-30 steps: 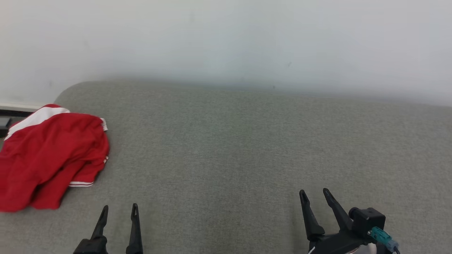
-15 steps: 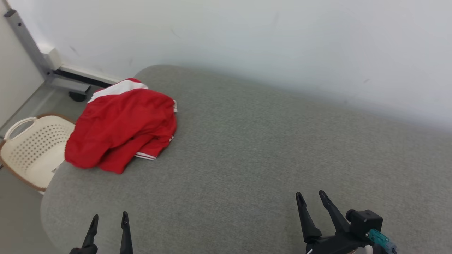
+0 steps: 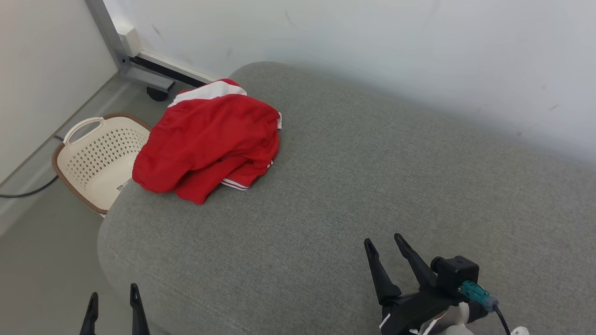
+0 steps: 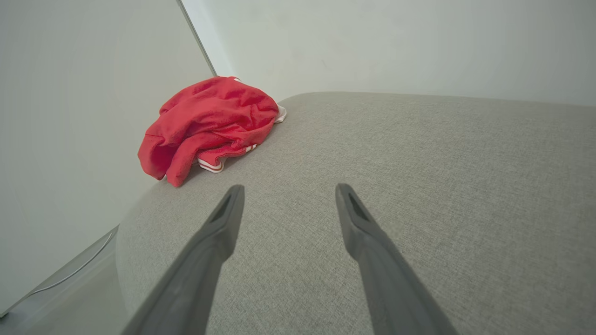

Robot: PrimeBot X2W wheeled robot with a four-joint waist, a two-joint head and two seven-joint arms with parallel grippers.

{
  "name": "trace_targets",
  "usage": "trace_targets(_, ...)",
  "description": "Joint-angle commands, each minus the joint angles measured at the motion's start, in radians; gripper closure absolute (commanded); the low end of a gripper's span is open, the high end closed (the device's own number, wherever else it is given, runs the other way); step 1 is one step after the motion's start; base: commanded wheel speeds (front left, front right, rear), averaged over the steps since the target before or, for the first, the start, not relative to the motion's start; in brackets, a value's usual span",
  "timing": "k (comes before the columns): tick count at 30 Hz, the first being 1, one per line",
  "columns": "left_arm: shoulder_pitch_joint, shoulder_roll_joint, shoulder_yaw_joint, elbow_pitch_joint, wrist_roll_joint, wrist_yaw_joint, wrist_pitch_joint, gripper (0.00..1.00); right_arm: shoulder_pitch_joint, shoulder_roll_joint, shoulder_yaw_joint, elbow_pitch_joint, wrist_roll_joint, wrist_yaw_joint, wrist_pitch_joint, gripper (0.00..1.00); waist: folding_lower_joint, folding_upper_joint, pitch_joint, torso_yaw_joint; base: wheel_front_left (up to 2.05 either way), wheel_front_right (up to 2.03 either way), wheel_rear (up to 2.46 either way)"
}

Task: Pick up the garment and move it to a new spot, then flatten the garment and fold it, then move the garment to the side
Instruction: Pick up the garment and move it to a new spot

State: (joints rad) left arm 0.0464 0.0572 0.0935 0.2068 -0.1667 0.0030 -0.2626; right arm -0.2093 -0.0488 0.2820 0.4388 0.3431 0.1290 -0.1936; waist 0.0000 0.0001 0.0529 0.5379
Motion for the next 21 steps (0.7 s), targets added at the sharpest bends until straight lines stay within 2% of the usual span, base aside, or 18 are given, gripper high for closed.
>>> trace_targets(1, 0.019, -0.003, 0.002, -0.007, -0.002, 0.005, -0.004, 0.00, -0.012, -0.003, 0.006, 0.008, 0.004, 0.003, -0.002, 0.00, 0.0000, -0.0001, 0.008, 0.007, 0.00, 0.00, 0.00)
trace_targets(5, 0.006, -0.005, 0.009, -0.013, -0.007, 0.006, -0.004, 0.00, -0.024, -0.003, 0.012, 0.023, 0.007, 0.003, -0.009, 0.00, 0.0000, -0.0001, 0.010, 0.007, 0.00, 0.00, 0.00)
trace_targets(13, -0.040, -0.006, -0.014, 0.018, 0.002, -0.021, -0.004, 0.00, -0.018, -0.003, 0.003, 0.036, 0.013, 0.003, -0.025, 0.00, 0.0000, -0.0001, 0.005, -0.001, 0.00, 0.00, 0.00)
trace_targets(16, -0.127, -0.002, -0.040, 0.098, 0.008, -0.045, -0.004, 0.00, -0.015, -0.003, -0.009, 0.033, -0.004, 0.003, -0.020, 0.00, 0.0000, -0.0001, 0.016, -0.005, 0.00, 0.00, 0.00)
trace_targets(21, -0.376, 0.028, -0.080, 0.298, 0.024, -0.073, 0.039, 0.00, -0.003, -0.003, -0.037, -0.001, -0.051, 0.003, 0.012, 0.00, 0.0000, -0.0001, 0.056, -0.015, 0.00, 0.00, 0.00)
